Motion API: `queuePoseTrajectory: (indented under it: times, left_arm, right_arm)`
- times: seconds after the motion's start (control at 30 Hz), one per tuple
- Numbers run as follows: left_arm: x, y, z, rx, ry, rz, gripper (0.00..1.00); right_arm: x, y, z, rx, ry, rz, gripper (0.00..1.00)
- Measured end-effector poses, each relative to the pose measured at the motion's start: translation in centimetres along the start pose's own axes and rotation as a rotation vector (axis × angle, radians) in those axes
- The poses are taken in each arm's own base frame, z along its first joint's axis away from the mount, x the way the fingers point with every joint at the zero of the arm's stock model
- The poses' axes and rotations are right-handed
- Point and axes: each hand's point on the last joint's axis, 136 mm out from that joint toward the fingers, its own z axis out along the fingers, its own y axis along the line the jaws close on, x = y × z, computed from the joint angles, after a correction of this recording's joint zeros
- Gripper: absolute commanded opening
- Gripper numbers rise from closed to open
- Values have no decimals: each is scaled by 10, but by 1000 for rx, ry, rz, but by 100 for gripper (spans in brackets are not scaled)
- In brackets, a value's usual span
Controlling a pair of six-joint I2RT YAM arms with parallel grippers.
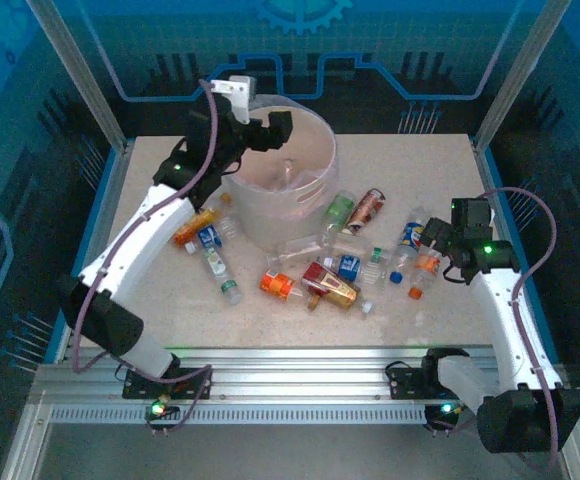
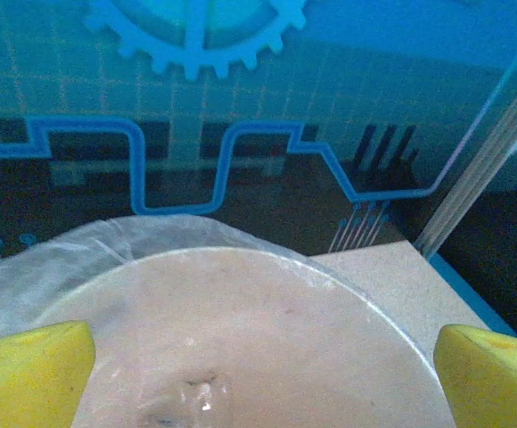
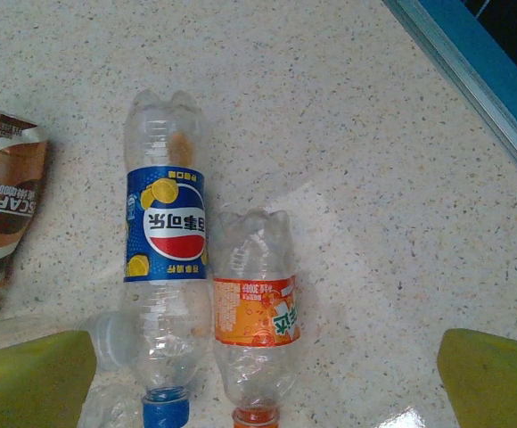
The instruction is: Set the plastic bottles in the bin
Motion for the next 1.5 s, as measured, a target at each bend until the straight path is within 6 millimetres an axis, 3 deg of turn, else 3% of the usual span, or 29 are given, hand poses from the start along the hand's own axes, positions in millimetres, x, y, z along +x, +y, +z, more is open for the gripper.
queuePoseTrajectory:
  times: [0.23,0.47,0.77,1.0,1.33,1.5]
  left_arm:
    - [-14,15,-58,-67,-71,-7,99]
    - [18,57,-104,-227,-63,-81,99]
    - [96,111,-149,-442,54,-242,99]
    - [176,146,-168,-631,247,-344,99]
    - [291,161,-176,-741,522,-437,99]
    - [332,161,-173,-752,615,-474,99]
  right_arm:
    - [0,0,-1,-2,-3,1,100]
    - [0,1,0,-6,-1,1,100]
    - [4,2,2,-17,9,0,100]
    - [3,4,2,-25,9,1,100]
    - [4,6,6,-24,21,-2,100]
    - [5,7,7,-29,26,-2,100]
